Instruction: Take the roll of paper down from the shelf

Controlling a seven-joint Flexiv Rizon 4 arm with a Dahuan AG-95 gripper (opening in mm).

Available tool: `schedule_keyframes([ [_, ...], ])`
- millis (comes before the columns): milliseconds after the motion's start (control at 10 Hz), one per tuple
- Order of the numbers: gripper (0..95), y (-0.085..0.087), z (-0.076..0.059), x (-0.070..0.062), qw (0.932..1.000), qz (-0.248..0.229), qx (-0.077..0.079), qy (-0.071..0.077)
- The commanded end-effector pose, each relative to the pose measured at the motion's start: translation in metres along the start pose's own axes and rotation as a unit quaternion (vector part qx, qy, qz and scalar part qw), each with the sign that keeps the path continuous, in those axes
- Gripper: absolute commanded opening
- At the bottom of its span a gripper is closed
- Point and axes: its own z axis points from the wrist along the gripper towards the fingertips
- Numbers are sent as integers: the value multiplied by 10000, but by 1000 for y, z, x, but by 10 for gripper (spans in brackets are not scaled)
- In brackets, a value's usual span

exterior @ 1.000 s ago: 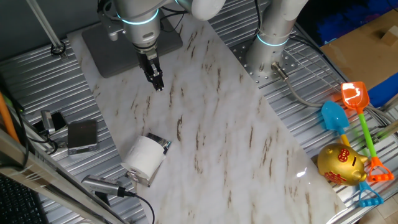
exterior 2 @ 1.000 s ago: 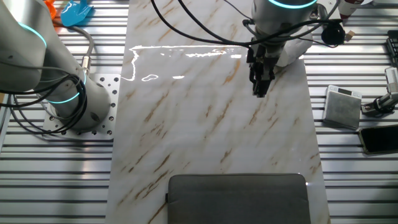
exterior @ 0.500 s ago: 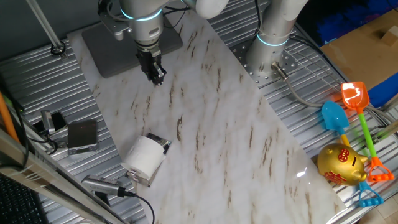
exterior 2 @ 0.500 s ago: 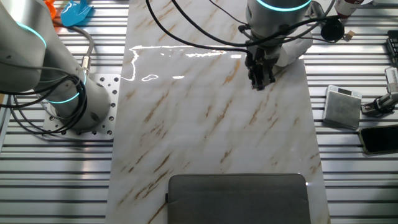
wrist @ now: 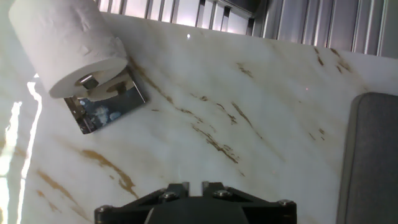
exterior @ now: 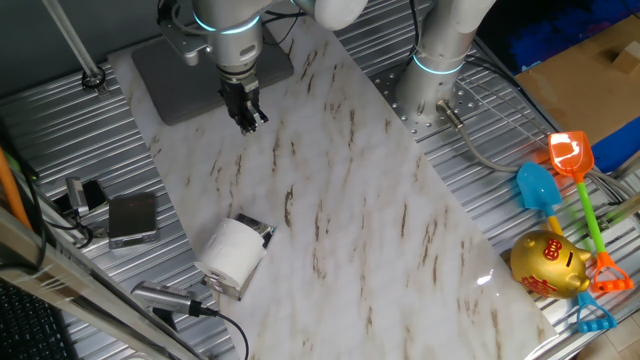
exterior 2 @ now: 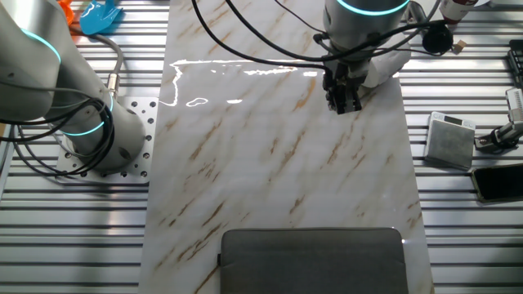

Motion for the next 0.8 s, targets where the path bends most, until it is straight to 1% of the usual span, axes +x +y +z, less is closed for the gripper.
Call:
schedule_keyframes([
  [100,0,0,0,0,10000,1,0,1],
  [800,0,0,0,0,10000,-88,8,22],
])
